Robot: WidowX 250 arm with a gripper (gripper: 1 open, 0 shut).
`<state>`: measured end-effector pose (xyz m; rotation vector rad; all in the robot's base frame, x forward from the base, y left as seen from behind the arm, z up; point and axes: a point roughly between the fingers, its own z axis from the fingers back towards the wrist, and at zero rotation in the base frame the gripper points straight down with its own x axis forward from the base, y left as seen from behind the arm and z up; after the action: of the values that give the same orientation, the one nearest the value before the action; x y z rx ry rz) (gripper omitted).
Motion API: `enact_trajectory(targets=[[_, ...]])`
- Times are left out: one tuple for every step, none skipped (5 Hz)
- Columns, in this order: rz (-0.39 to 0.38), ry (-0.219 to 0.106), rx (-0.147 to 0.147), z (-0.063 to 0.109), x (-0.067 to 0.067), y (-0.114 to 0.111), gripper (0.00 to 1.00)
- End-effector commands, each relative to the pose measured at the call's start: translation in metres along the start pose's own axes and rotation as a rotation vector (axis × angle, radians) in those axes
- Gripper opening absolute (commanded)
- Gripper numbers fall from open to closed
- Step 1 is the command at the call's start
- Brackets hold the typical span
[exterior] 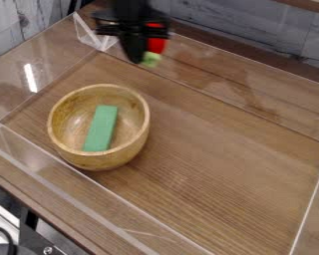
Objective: Move the red fruit to the left side of the table
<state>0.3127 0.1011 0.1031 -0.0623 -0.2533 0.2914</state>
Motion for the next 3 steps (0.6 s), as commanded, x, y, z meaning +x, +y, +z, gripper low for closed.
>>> enact_trajectory(targets=[[0.064,-0.089,0.034,0.021,0.018,0.034,0.00],[0.108,-0.095,0.057,0.003,0.019,0.050,0.00],[0.141,-0.096,0.073,-0.014,0.020,0.062,0.00]])
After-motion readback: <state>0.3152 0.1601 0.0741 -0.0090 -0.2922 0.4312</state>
